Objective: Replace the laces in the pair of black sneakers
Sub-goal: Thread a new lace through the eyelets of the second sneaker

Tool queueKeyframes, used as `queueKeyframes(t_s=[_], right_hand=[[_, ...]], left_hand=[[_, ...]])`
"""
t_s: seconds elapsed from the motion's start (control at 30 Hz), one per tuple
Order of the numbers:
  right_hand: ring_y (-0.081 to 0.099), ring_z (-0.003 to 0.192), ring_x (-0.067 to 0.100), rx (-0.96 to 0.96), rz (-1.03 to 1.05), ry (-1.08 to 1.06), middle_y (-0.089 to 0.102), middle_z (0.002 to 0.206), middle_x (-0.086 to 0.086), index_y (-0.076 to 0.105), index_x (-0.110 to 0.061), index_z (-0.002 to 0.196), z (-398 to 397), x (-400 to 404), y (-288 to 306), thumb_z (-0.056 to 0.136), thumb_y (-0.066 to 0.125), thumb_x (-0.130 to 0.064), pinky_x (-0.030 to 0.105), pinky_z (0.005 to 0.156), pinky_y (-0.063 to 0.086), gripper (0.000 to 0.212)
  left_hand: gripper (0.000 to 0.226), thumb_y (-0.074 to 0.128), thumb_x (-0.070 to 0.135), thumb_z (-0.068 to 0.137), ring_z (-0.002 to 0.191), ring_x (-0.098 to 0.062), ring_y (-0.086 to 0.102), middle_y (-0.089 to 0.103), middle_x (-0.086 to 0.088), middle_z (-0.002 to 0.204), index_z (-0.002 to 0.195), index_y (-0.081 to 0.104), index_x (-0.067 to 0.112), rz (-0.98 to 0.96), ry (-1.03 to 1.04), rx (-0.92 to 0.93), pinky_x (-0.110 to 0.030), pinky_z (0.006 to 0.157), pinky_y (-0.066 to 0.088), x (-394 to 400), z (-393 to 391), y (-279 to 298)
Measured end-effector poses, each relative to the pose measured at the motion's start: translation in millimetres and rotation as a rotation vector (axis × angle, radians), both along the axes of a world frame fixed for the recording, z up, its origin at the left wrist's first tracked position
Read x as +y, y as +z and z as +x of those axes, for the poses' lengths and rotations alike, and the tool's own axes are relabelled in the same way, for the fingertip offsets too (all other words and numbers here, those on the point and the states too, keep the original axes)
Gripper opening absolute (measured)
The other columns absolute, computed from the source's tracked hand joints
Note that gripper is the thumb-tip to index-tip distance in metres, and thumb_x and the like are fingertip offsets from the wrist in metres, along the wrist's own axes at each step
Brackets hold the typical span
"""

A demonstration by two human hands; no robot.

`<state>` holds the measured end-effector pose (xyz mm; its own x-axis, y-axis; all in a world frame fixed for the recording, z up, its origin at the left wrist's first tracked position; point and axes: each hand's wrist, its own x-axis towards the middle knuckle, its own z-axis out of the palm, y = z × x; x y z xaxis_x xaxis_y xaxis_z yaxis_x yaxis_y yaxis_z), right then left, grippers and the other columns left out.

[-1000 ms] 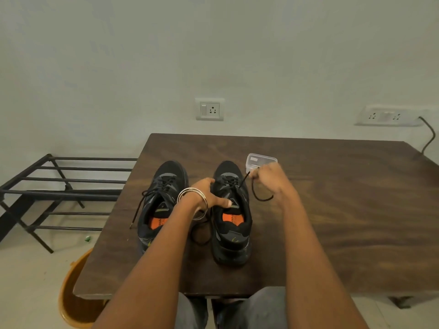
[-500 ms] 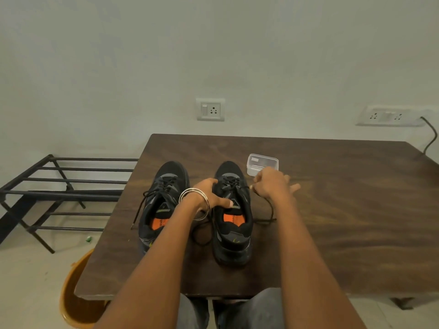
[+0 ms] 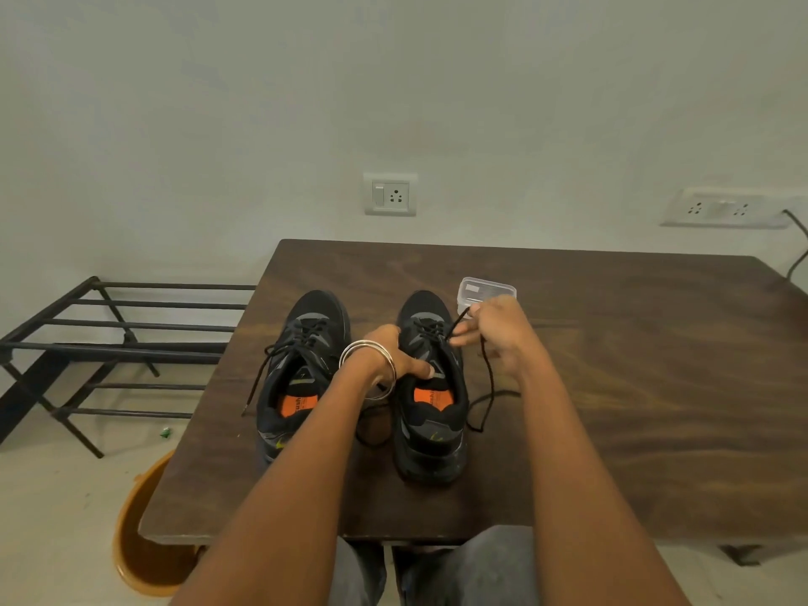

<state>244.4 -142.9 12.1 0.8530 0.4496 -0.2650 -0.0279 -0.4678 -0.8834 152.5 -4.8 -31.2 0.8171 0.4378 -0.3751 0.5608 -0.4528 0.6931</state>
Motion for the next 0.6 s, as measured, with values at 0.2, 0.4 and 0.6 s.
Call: queueKeyframes(t_s=[0.2, 0.4, 0.6], right_hand=[[0.073, 0.067, 0.028, 0.075, 0.115, -0.011, 0.071, 0.08, 0.01, 0.055, -0.008, 0.096, 0, -3, -6, 0.103, 0.038, -0.011, 0.05, 0.103, 0.044, 0.019], [0.057, 0.046, 0.019, 0.054, 0.068, -0.198, 0.066, 0.072, 0.013, 0.059, -0.008, 0.084, 5, -10, 8, 0.098, 0.046, -0.003, 0.031, 0.051, 0.053, 0.02], [0.068, 0.083, 0.038, 0.539, 0.694, -0.239, 0.058, 0.092, 0.025, 0.054, 0.006, 0.096, -2, -1, 37, 0.096, 0.043, 0.012, 0.046, 0.065, 0.061, 0.013]], left_hand=[[0.056, 0.083, 0.031, 0.07, 0.098, -0.021, 0.058, 0.06, -0.001, 0.105, 0.116, 0.056, 0.011, 0.016, 0.027, 0.04, -0.036, 0.089, 0.048, -5, 0, 5], [0.065, 0.083, 0.033, 0.071, 0.112, -0.025, 0.058, 0.06, -0.003, 0.122, 0.126, 0.055, 0.013, 0.07, 0.051, 0.003, -0.038, 0.097, 0.047, -2, -1, 17], [0.035, 0.054, 0.043, 0.094, 0.089, -0.023, 0.071, 0.074, -0.008, 0.094, 0.095, 0.069, 0.011, -0.377, 0.16, -0.381, -0.045, 0.096, 0.051, -29, 3, 49]])
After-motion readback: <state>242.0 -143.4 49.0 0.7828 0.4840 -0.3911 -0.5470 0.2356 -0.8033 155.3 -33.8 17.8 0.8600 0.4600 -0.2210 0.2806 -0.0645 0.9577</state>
